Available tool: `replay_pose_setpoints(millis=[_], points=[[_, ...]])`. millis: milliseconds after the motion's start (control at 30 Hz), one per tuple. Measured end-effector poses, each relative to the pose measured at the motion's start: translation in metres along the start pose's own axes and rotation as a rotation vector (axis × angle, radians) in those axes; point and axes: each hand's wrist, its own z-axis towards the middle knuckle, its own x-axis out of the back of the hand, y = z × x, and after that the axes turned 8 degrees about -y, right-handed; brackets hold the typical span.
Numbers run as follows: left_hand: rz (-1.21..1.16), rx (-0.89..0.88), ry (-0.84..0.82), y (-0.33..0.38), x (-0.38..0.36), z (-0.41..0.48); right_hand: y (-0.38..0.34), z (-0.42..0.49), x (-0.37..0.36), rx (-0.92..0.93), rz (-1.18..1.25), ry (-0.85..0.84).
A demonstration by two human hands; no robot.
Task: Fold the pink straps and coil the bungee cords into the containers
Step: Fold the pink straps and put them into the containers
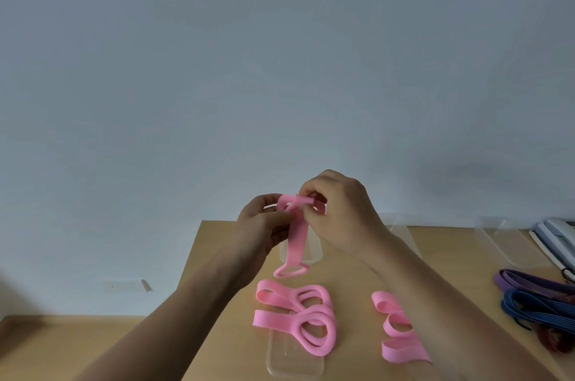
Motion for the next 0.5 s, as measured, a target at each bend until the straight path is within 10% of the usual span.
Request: replay_pose_setpoints(millis=[500], points=[[0.178,0.069,0.018,0.000,-0.014,-0.001,0.007,-0.006,-0.008,0.046,-0.067,0.165]])
